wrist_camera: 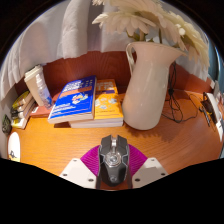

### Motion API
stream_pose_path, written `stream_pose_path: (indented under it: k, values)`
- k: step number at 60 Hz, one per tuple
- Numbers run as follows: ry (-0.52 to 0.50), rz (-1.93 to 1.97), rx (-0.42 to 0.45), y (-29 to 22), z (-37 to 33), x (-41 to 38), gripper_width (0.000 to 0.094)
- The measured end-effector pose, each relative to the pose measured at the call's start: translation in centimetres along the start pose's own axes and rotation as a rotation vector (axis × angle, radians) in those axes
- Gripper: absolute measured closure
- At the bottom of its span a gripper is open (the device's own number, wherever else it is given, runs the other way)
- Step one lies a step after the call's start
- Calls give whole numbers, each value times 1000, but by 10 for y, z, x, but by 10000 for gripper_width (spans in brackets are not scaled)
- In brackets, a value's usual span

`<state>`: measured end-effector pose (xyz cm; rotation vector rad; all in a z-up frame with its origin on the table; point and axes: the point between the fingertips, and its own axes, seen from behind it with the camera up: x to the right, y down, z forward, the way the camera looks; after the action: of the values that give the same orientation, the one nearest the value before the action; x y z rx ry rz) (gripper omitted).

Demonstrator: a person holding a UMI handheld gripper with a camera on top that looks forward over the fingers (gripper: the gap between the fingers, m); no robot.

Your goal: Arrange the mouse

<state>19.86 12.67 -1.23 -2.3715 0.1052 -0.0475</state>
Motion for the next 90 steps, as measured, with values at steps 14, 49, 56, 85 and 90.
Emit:
stream_pose_path:
  k: [14, 49, 56, 85, 90]
  values:
    - [22, -54, 204, -97, -94, -71, 576]
    - [-194, -216, 268, -84, -161, -436, 581]
    - [-225, -230, 136, -8, -118, -476, 583]
    - [-198, -176, 28, 70, -71, -483, 439]
    - [-192, -141, 6, 66, -77, -478, 231]
